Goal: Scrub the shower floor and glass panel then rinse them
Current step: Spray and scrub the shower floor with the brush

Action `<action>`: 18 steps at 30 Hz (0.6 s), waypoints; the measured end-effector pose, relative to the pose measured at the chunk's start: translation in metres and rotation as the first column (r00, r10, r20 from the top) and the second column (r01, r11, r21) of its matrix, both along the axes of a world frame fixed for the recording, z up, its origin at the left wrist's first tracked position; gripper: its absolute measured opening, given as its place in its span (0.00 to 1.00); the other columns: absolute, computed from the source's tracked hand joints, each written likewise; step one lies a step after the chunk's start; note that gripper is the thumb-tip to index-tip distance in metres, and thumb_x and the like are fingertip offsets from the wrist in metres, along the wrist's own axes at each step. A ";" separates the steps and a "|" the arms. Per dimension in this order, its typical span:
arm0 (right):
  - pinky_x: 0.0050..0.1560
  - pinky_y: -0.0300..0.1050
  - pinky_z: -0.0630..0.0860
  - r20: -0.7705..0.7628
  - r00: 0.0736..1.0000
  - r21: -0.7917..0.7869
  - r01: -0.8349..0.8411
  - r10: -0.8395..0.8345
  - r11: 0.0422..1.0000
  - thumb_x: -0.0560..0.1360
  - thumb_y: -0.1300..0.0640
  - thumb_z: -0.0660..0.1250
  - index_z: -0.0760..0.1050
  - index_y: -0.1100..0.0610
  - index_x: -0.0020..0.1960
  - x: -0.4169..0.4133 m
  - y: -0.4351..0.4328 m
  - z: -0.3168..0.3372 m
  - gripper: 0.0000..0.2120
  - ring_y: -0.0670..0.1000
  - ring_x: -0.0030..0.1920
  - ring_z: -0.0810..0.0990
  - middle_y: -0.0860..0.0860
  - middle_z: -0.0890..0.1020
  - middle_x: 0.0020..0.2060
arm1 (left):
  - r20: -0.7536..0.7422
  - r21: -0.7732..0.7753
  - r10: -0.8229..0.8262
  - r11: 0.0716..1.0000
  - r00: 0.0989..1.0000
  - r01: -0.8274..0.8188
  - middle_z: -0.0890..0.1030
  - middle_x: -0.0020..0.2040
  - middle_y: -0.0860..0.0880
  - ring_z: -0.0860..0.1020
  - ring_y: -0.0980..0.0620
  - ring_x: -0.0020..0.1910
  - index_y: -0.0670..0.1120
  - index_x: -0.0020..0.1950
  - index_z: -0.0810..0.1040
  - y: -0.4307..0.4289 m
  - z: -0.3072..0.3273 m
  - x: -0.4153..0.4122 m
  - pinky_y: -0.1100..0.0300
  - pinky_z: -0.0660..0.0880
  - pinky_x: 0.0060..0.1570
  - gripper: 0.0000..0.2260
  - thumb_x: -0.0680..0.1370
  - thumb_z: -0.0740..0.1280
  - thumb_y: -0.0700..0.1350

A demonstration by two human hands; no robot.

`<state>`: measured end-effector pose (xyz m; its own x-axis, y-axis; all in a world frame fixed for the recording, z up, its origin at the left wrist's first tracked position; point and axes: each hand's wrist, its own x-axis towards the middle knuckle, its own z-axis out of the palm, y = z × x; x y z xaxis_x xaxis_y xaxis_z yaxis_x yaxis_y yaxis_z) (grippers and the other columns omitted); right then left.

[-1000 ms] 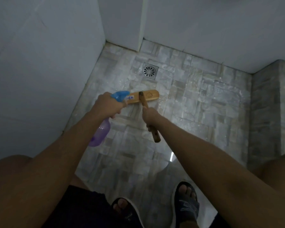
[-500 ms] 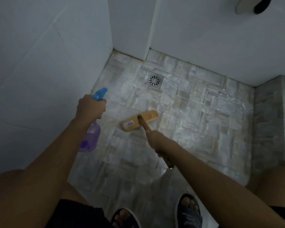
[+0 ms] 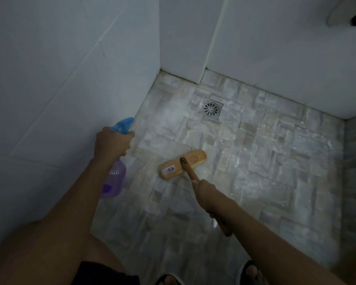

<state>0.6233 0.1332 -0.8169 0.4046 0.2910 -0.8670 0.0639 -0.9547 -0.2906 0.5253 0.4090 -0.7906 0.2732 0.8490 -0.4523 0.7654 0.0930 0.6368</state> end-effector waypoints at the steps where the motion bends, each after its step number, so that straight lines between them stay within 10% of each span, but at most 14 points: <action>1: 0.39 0.52 0.81 0.007 1.000 0.010 0.003 -0.003 1.000 0.85 0.39 0.47 0.69 0.56 0.63 0.001 0.005 -0.003 0.24 0.55 0.42 0.79 0.54 0.77 0.49 | -0.003 -0.009 -0.026 1.000 1.000 0.026 0.84 0.34 0.47 0.78 0.54 0.22 0.40 0.47 0.83 0.000 -0.002 -0.002 0.64 0.73 0.23 0.20 0.68 0.75 0.57; 4: 0.40 0.53 0.80 0.056 0.998 0.059 -0.019 0.016 0.998 0.85 0.41 0.47 0.70 0.60 0.68 0.014 0.054 -0.010 0.26 0.55 0.39 0.77 0.57 0.78 0.52 | -0.018 0.004 -0.104 0.995 0.994 0.104 0.85 0.36 0.46 0.82 0.48 0.30 0.43 0.44 0.83 0.000 -0.004 0.000 0.55 0.82 0.35 0.21 0.66 0.78 0.60; 11: 0.51 0.58 0.82 0.051 0.998 0.107 -0.028 0.023 0.994 0.87 0.52 0.48 0.61 0.63 0.76 0.055 0.177 -0.015 0.22 0.60 0.41 0.79 0.65 0.80 0.56 | 0.065 0.017 0.039 0.999 0.997 -0.040 0.82 0.34 0.45 0.76 0.49 0.21 0.38 0.48 0.82 0.007 0.001 -0.001 0.61 0.74 0.26 0.29 0.63 0.75 0.63; 18: 0.50 0.54 0.81 0.064 0.994 0.107 -0.093 0.086 0.990 0.86 0.42 0.47 0.71 0.58 0.66 0.016 0.080 -0.019 0.24 0.53 0.45 0.78 0.59 0.80 0.56 | 0.010 0.083 0.001 0.997 1.000 -0.002 0.85 0.36 0.44 0.84 0.40 0.37 0.42 0.41 0.82 0.016 0.001 -0.005 0.44 0.83 0.40 0.30 0.61 0.68 0.69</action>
<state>0.6398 0.2136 -0.8363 0.4221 0.4202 -0.8033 0.1679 -0.9070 -0.3862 0.5204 0.4250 -0.7897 0.2761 0.8839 -0.3774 0.7590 0.0404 0.6498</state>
